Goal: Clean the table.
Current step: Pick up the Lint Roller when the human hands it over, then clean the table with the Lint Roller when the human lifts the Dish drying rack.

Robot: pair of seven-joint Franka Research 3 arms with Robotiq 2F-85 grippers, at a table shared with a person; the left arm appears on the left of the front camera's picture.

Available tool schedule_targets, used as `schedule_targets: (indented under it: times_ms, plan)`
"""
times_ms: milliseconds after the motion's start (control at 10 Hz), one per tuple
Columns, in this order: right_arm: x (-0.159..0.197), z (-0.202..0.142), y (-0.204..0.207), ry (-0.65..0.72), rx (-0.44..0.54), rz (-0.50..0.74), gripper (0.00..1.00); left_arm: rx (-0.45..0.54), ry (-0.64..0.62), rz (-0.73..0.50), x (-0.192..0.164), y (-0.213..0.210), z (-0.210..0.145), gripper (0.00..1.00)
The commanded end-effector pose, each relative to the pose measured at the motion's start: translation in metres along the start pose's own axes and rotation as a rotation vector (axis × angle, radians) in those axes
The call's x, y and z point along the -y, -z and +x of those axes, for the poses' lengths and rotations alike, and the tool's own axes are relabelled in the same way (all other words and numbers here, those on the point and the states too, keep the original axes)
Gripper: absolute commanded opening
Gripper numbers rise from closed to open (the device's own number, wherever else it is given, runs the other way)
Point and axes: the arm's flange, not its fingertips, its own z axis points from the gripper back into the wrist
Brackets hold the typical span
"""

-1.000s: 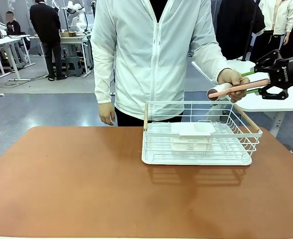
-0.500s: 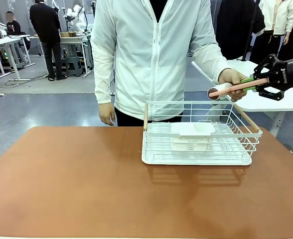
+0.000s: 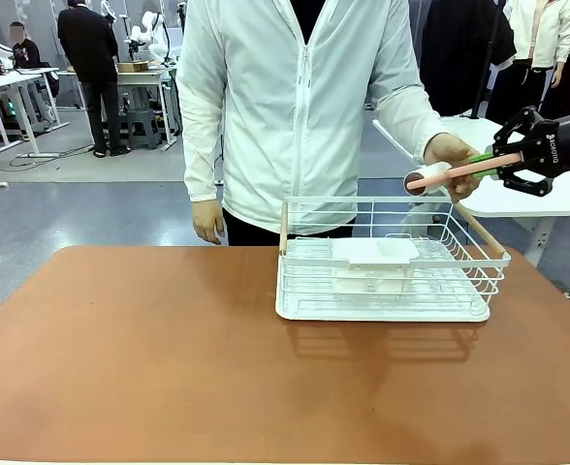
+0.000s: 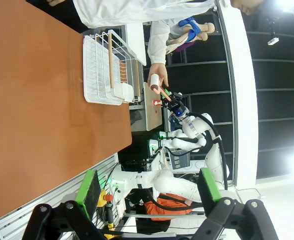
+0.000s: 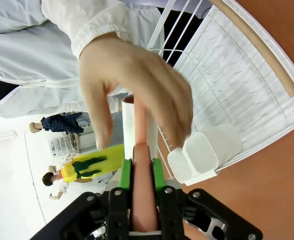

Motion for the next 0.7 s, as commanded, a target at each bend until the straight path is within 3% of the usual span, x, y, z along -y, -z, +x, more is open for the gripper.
schedule_targets:
  times_ms: [0, 600]
  plan:
    - [-0.0005, -0.0004, 0.0002, 0.000, 0.000, 0.001, 0.00, 0.004, 0.001, -0.002, 0.0003, -0.0025, -0.0016, 1.00]
    - [-0.0005, -0.0004, 0.0002, 0.000, 0.000, 0.001, 0.00, 0.004, 0.001, -0.002, 0.0003, -0.0025, -0.0016, 1.00]
